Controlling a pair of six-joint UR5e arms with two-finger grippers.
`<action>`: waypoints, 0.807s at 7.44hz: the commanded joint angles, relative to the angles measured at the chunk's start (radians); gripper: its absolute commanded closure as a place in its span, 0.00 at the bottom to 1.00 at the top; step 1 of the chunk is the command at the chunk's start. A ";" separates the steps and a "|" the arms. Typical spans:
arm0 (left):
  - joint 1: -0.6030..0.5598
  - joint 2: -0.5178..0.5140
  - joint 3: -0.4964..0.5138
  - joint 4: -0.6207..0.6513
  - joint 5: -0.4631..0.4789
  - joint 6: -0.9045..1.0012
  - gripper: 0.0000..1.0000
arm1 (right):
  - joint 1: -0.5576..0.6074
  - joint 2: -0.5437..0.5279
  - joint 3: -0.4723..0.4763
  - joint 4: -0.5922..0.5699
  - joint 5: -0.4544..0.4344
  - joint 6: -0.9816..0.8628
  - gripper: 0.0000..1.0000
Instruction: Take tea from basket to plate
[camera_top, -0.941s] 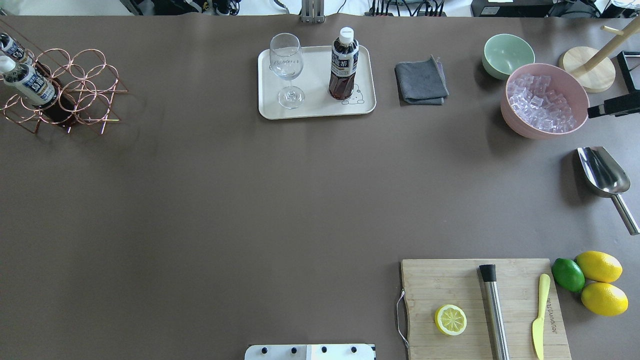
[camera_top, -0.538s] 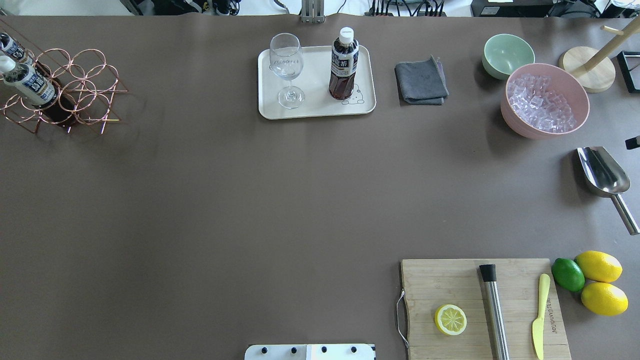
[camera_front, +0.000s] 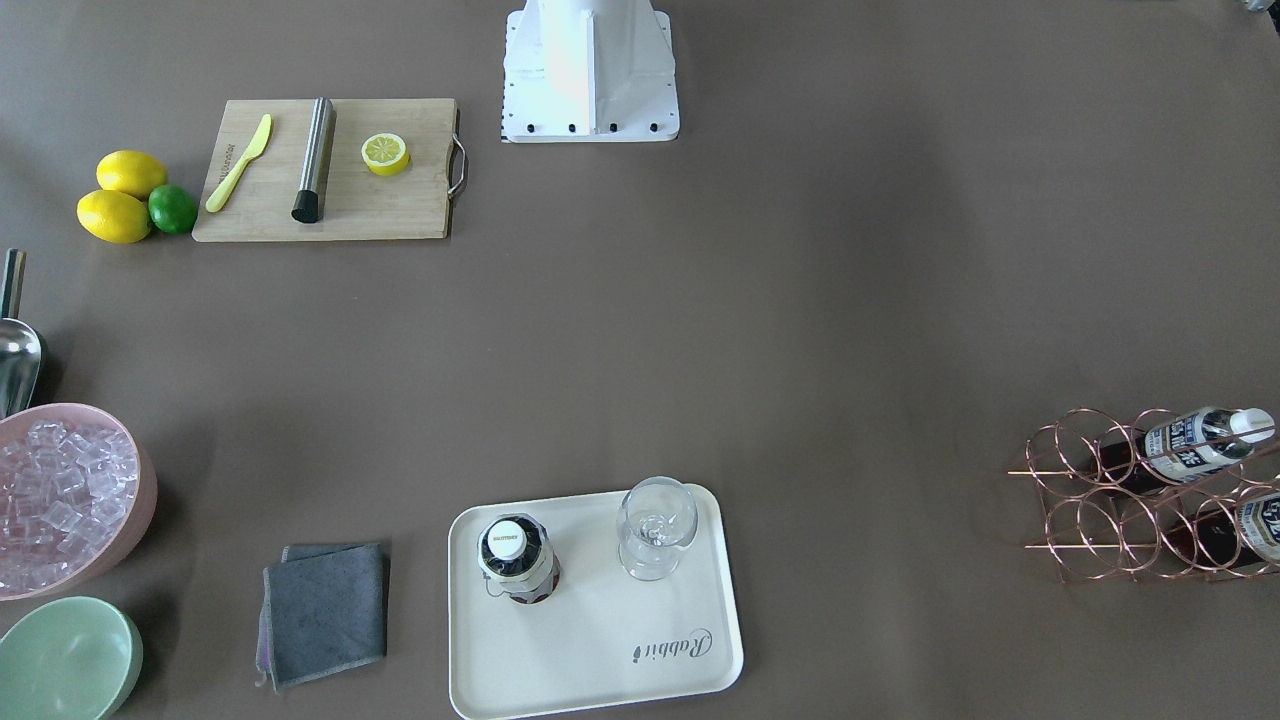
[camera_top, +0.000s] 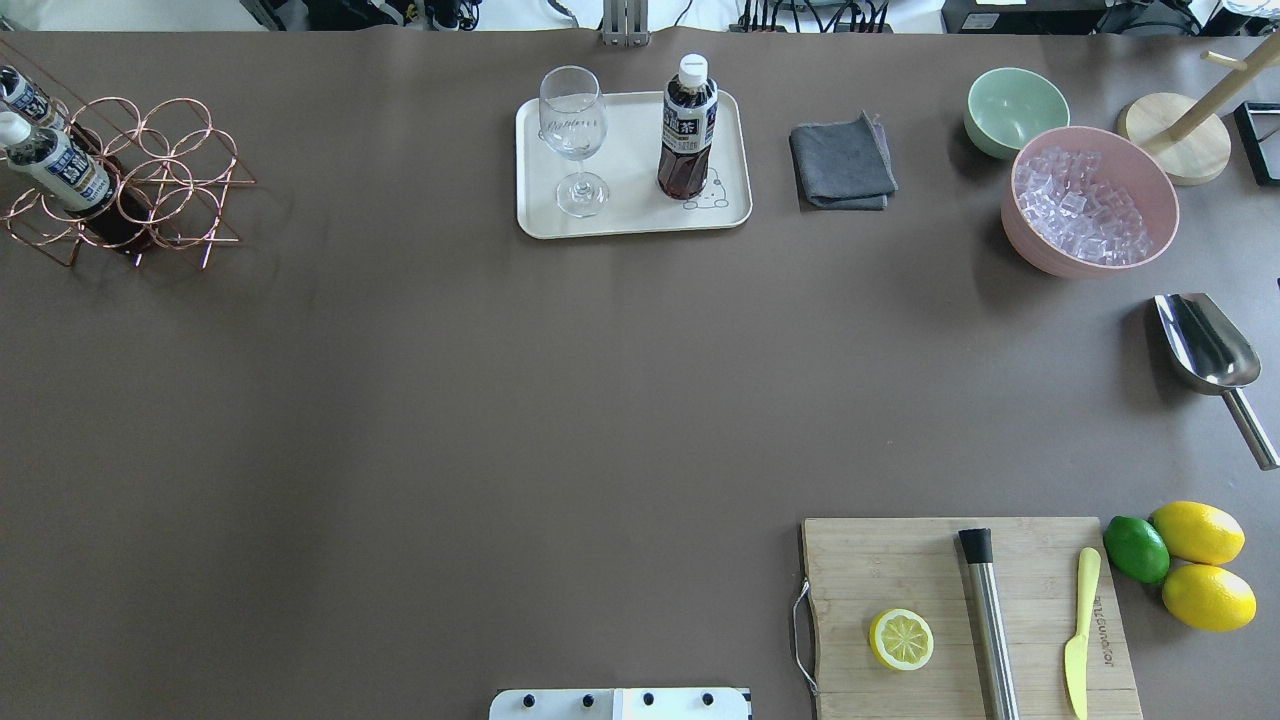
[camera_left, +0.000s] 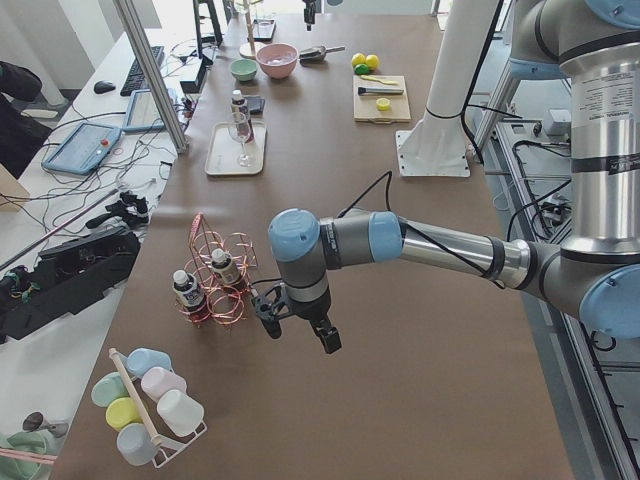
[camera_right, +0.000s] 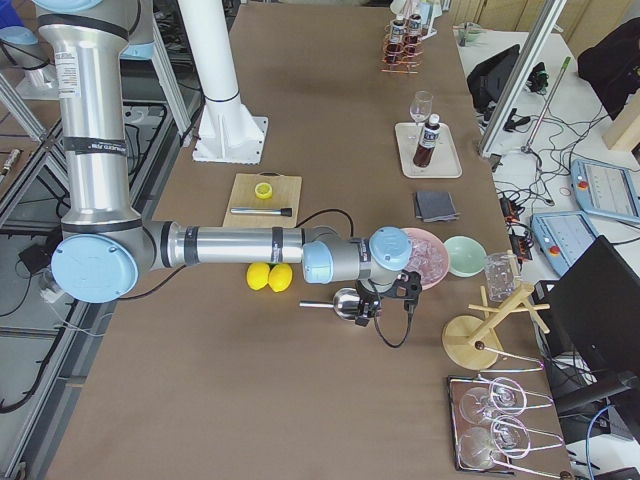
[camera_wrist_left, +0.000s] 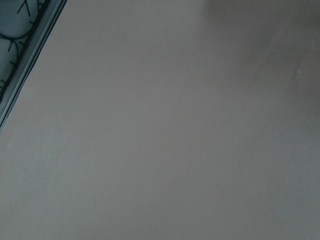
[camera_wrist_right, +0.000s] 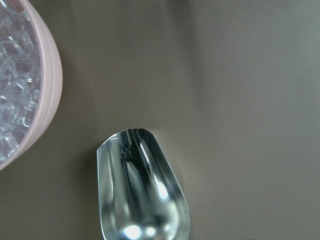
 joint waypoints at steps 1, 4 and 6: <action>-0.011 0.033 0.099 -0.146 -0.117 0.068 0.01 | 0.050 0.020 0.073 -0.253 -0.069 -0.163 0.11; -0.015 0.033 0.087 -0.141 -0.130 0.259 0.01 | 0.106 -0.027 0.065 -0.224 -0.137 -0.265 0.03; 0.023 0.028 0.091 -0.130 -0.119 0.422 0.01 | 0.136 -0.062 0.085 -0.161 -0.137 -0.254 0.01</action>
